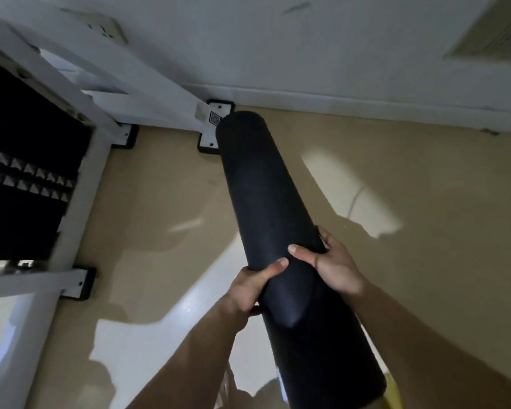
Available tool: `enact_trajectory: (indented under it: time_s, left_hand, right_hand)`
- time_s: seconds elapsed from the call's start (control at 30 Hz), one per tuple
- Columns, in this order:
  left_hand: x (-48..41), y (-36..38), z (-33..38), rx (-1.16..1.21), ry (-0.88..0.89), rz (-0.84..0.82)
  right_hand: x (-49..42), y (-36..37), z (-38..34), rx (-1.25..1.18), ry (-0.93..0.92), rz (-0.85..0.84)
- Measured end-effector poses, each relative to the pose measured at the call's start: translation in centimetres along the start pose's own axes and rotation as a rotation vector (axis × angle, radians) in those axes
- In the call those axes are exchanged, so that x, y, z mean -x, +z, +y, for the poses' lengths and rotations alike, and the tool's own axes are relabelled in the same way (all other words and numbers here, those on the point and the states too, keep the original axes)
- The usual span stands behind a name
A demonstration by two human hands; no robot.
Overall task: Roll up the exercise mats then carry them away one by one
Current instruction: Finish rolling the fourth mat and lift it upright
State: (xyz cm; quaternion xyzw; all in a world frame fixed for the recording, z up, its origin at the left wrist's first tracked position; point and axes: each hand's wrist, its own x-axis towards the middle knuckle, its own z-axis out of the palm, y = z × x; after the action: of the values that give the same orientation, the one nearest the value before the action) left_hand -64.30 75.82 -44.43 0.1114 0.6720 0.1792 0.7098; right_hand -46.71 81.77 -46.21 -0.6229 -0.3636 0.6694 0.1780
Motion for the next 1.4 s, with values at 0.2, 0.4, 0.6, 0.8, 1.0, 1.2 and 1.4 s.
enact_trajectory:
  time_s: [0.2,0.4,0.6,0.8,1.0,1.2,1.4]
  left_hand:
    - [-7.7,8.7,1.5,0.305,0.030,0.094]
    - [-14.6,16.8,3.8,0.349,0.026,0.178]
    - [-19.3,17.7,2.8,0.184,-0.033,0.194]
    - [-20.6,10.2,4.9,0.284,0.044,0.079]
    - [-24.3,3.1,12.0,0.346,0.256,0.293]
    - [-28.2,5.0,19.3,0.425,0.315,0.367]
    - [-31.7,4.8,23.0,0.399,0.392,0.514]
  right_hand:
    - [-2.6,-5.3,-2.0,0.764,-0.097,0.386]
    - [2.6,-5.2,6.3,0.280,0.206,0.719]
    - [-8.2,-6.4,7.8,-1.074,0.468,0.527]
    - [-10.9,-4.2,7.2,-1.172,0.457,0.830]
    - [-16.9,-8.9,3.2,-0.964,0.235,0.930]
    - [-26.1,-13.2,-5.1,-0.750,0.017,0.716]
    - [-31.8,-13.2,-6.5,-0.627,-0.036,0.804]
